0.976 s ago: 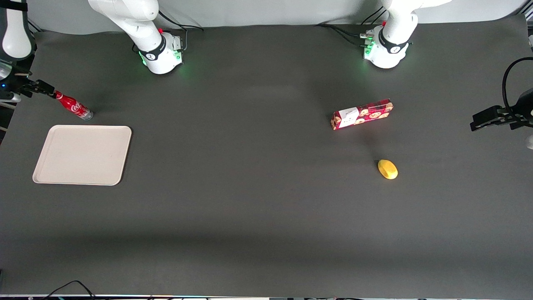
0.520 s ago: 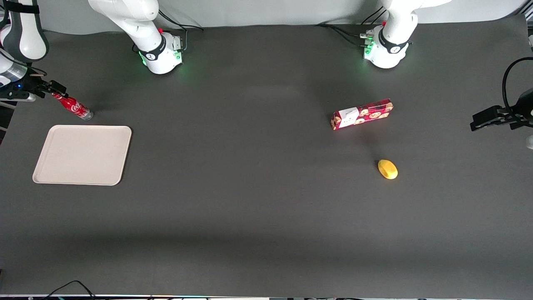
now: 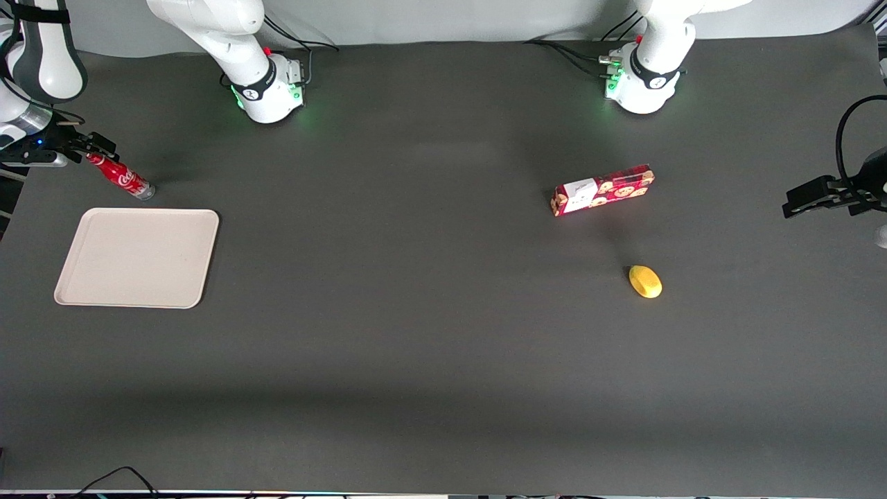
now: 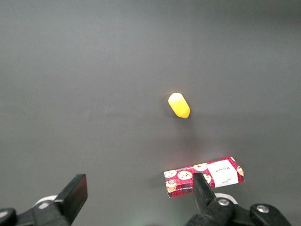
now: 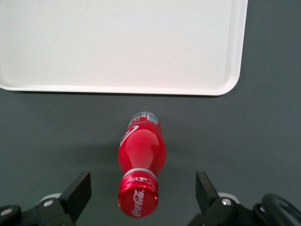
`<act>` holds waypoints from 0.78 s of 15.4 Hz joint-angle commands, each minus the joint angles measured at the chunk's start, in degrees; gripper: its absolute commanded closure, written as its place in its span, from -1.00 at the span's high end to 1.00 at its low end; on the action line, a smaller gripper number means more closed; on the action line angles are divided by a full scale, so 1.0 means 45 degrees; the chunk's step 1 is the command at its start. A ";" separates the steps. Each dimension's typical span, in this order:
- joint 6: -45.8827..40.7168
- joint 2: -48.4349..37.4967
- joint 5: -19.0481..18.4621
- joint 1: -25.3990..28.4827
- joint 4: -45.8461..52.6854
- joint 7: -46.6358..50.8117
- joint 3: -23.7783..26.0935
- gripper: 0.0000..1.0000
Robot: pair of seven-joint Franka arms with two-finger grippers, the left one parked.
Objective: Place coke bottle on tray
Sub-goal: 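Close the right gripper around the bottle's cap end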
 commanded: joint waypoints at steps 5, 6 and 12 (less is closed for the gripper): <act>0.0298 -0.0081 -0.0295 0.0213 -0.0125 -0.0172 -0.0149 0.08; 0.0298 -0.0081 -0.0295 0.0213 -0.0125 -0.0171 -0.0149 -0.12; 0.0182 -0.0101 -0.0295 0.0233 -0.0086 0.0141 0.0046 -1.00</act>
